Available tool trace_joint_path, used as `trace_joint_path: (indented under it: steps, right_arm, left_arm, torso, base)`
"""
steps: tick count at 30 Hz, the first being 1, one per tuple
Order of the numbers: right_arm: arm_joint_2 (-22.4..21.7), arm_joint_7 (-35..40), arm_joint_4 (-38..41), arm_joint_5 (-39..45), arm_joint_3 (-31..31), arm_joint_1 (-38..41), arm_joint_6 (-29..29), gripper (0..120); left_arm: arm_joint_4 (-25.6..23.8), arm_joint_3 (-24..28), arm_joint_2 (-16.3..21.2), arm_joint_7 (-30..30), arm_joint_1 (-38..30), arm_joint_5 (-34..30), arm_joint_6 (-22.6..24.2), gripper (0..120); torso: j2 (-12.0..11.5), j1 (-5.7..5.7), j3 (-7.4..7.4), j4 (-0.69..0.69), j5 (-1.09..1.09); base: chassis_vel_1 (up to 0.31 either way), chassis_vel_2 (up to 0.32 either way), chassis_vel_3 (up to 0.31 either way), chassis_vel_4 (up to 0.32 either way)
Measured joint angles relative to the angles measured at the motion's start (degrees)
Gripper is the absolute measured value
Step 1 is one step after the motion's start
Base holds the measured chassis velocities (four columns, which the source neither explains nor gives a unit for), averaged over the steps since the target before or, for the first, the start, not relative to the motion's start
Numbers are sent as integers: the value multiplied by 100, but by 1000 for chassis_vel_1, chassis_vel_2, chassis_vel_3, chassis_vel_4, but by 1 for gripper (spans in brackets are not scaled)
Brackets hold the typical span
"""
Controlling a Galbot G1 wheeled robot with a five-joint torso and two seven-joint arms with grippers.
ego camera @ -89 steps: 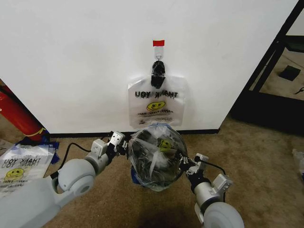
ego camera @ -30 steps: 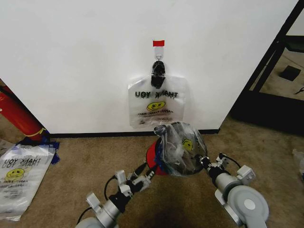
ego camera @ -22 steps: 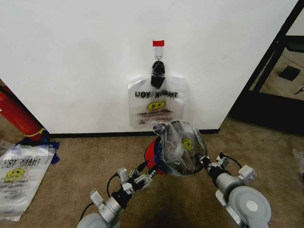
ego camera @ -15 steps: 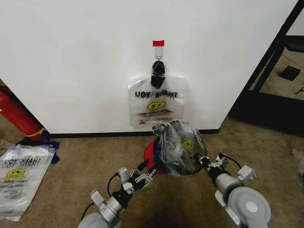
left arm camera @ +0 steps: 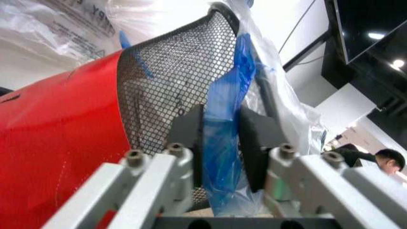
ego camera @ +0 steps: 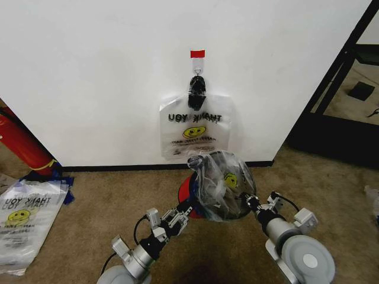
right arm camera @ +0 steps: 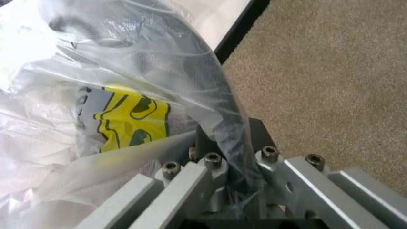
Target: Pick up the garbage bag from the wall and place it over the trash bin.
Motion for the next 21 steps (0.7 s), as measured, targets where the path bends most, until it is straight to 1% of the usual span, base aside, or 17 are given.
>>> trace_joint_path:
  steps: [1, 5, 8, 13, 14, 18, 21]
  right_arm:
    - [0, 0, 0, 0, 0, 0, 0, 0]
    - [26, -11, 4, -22, -19, -16, 15, 0]
    - [41, -12, 30, -25, -27, -23, 23, 0]
    - [79, -5, 125, 69, -31, -22, -23, 0]
    - [79, -5, 125, 69, -31, -22, -23, 0]
    - [97, 12, 178, 82, -62, -20, -39, 0]
    - [110, 15, 201, 77, -70, -37, -38, 0]
  left_arm:
    - [0, 0, 0, 0, 0, 0, 0, 15]
    - [18, -8, -27, -69, 3, -33, -25, 0]
    - [65, -4, -51, -91, -3, -33, -34, 0]
    - [373, 39, -148, -115, -68, 19, -87, 0]
    - [373, 39, -148, -115, -68, 19, -87, 0]
    - [662, 123, -323, -163, -255, 162, -108, 0]
    - [759, 170, -415, -201, -345, 208, -115, 0]
  torso:
    - [0, 0, 0, 0, 0]
    - [0, 0, 0, 0, 0]
    - [0, 0, 0, 0, 0]
    - [0, 0, 0, 0, 0]
    - [0, 0, 0, 0, 0]
    - [0, 0, 0, 1, 0]
    - [0, 0, 0, -1, 0]
  base:
    - [0, 0, 0, 0]
    - [0, 0, 0, 0]
    - [0, 0, 0, 0]
    - [0, 0, 0, 0]
    - [0, 0, 0, 0]
    - [0, 0, 0, 0]
    - [0, 0, 0, 0]
